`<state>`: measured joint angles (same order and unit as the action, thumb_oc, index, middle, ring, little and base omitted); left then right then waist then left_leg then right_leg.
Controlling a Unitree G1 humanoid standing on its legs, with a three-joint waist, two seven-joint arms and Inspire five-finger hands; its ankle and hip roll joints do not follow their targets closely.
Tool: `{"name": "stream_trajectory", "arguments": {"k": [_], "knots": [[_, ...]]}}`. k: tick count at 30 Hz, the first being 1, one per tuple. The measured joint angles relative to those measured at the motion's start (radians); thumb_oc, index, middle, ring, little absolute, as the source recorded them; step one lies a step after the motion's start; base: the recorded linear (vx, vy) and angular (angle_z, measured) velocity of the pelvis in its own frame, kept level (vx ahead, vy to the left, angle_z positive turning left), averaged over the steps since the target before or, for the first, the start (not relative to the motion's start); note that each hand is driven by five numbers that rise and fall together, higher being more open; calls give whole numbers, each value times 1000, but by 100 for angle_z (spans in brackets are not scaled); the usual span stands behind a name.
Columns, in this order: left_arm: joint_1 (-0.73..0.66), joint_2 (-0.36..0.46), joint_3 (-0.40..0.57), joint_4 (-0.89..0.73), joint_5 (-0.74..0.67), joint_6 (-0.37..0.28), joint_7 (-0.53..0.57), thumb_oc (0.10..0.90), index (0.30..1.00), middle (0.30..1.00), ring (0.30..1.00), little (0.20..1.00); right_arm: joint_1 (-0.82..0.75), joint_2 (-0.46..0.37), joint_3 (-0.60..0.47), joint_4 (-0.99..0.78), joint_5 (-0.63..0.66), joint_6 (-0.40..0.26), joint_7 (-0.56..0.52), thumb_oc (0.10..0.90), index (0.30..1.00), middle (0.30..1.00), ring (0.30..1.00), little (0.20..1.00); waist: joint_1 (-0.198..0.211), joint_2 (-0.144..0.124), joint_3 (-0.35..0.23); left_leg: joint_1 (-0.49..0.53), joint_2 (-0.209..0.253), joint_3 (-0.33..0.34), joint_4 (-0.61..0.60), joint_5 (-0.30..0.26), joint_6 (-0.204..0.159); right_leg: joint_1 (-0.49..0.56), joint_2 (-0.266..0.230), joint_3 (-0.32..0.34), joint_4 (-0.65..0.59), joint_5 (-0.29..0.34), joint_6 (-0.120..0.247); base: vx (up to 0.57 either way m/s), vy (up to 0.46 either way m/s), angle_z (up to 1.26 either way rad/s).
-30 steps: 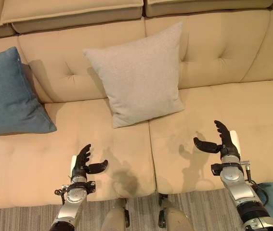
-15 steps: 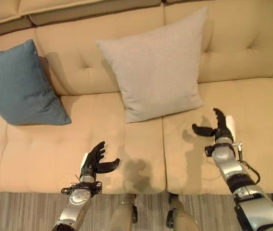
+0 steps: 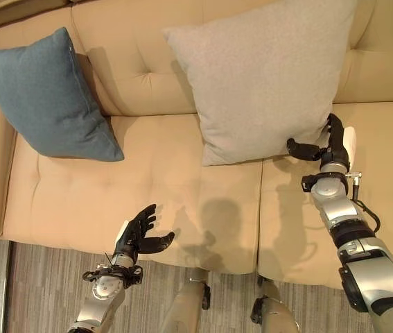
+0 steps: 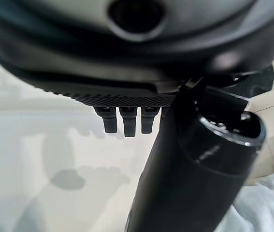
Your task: Pick up all the scattered cushions and arrange them neatly on the sofa.
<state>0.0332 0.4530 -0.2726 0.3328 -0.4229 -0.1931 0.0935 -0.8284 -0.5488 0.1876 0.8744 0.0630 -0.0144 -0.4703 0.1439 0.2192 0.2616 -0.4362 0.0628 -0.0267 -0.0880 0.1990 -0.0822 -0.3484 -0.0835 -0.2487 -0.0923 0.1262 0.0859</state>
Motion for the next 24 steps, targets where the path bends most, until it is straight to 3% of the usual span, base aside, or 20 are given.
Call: {"name": "stream_trajectory", "arguments": {"k": [5,24], "knots": [[0,0,1,-2,-28,0,0,800,900,900,900,900,-12,-30,-1,8,22,-1,-20,400,300,300,300,300,5,29,4,-6,-9,-11,0,0,0,1,-8,-16,0,-4,4,43,-3,8],[-2,-5,-30,1,-28,0,-19,800,900,900,900,900,-5,33,23,-18,30,-2,-16,400,300,300,300,300,-14,30,3,-8,-9,-14,0,0,0,2,-8,-20,0,-9,7,12,-2,0]]}}
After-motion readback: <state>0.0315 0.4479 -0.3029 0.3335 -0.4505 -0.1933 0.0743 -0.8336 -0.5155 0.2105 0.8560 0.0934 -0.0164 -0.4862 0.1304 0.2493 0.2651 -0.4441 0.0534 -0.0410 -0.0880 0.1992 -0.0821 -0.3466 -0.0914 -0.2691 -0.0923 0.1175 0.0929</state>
